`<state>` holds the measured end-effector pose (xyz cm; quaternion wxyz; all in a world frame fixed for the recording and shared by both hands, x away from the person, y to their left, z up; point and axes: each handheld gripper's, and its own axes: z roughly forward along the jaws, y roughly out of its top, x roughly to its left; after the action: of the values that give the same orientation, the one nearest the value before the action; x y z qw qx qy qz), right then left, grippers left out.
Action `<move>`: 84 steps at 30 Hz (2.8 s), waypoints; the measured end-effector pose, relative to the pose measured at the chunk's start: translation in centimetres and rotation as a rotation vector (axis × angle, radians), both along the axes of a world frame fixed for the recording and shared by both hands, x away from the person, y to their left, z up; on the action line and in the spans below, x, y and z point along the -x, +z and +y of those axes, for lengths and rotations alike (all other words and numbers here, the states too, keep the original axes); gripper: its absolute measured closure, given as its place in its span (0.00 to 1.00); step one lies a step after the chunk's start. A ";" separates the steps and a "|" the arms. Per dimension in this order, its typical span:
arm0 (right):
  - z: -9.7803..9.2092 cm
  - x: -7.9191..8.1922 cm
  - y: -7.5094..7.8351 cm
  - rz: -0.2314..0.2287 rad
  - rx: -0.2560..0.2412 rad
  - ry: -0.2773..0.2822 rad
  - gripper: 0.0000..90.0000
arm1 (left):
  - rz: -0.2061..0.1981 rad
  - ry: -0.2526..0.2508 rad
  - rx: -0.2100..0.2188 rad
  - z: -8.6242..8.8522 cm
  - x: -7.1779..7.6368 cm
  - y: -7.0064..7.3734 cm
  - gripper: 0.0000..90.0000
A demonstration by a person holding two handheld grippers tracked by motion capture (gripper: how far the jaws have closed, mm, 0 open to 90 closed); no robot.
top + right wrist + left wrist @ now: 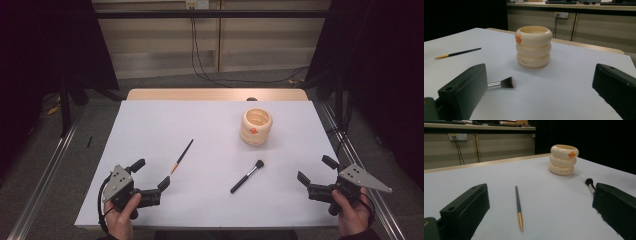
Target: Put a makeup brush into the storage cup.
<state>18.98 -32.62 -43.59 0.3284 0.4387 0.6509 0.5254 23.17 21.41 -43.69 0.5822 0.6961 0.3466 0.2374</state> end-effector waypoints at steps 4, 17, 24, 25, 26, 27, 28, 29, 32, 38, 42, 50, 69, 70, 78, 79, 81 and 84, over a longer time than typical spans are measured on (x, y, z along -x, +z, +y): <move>0.0 0.0 0.0 -0.001 0.000 0.004 0.00 | 0.001 -0.008 0.003 0.0 -0.1 0.0 0.01; -0.3 -0.1 -0.2 -0.002 -0.003 0.012 0.00 | 0.013 -0.024 0.011 -0.4 -0.3 0.0 0.01; 0.1 0.2 0.1 -0.016 0.009 0.024 0.00 | 0.008 -0.019 0.019 -0.4 0.1 0.3 0.01; 0.1 0.3 0.1 -0.011 0.012 0.025 0.00 | 0.007 -0.017 0.013 -0.4 0.1 0.3 0.01; 0.2 0.2 0.0 -0.006 0.008 0.031 0.00 | 0.008 -0.021 0.008 -0.4 0.0 0.3 0.02; 0.3 0.2 0.0 -0.002 0.005 0.022 0.00 | 0.008 -0.021 0.008 -0.4 0.0 0.3 0.02; 0.3 0.2 0.0 -0.002 0.005 0.022 0.00 | 0.011 -0.016 0.003 -0.4 -0.1 0.4 0.02; 0.2 0.2 0.0 -0.005 0.003 0.027 0.00 | 0.019 -0.012 0.014 -0.4 -0.1 0.4 0.02; 0.0 0.3 0.0 0.002 -0.006 0.025 0.00 | 0.020 -0.026 0.025 -0.4 -0.4 0.7 0.02; 0.0 0.3 -0.1 -0.010 -0.013 0.012 0.00 | 0.004 -0.043 0.002 -1.2 -1.1 1.3 0.02; 0.1 0.3 -0.2 -0.001 -0.015 0.018 0.00 | -0.005 -0.050 0.000 -1.5 -1.5 1.7 0.02; 0.1 0.3 -0.2 -0.002 -0.028 0.021 0.00 | -0.010 -0.067 -0.009 -2.3 -2.5 2.3 0.02; -0.1 0.4 -0.2 -0.002 -0.030 0.015 0.00 | -0.016 -0.076 -0.015 -3.9 -5.8 3.7 0.01; 0.0 0.4 -0.2 -0.004 -0.030 0.013 0.00 | -0.016 -0.076 -0.015 -3.9 -5.8 3.7 0.01; -0.1 0.5 -0.2 0.007 -0.048 0.002 0.00 | -0.011 -0.058 -0.028 -4.2 -7.3 3.6 0.01; -0.1 0.5 -0.2 0.004 -0.044 0.005 0.00 | -0.015 -0.065 -0.027 -4.3 -7.5 3.7 0.01; 0.0 0.4 -0.2 0.002 -0.040 0.007 0.00 | -0.026 -0.073 -0.035 -4.3 -7.9 4.0 0.01; 0.0 0.5 -0.2 0.002 -0.045 0.008 0.00 | -0.016 -0.078 -0.056 -4.3 -8.5 4.0 0.01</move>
<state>18.49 -32.66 -43.81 0.3158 0.4441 0.6410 0.5406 31.69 17.14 -39.73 0.5741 0.7232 0.3077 0.2297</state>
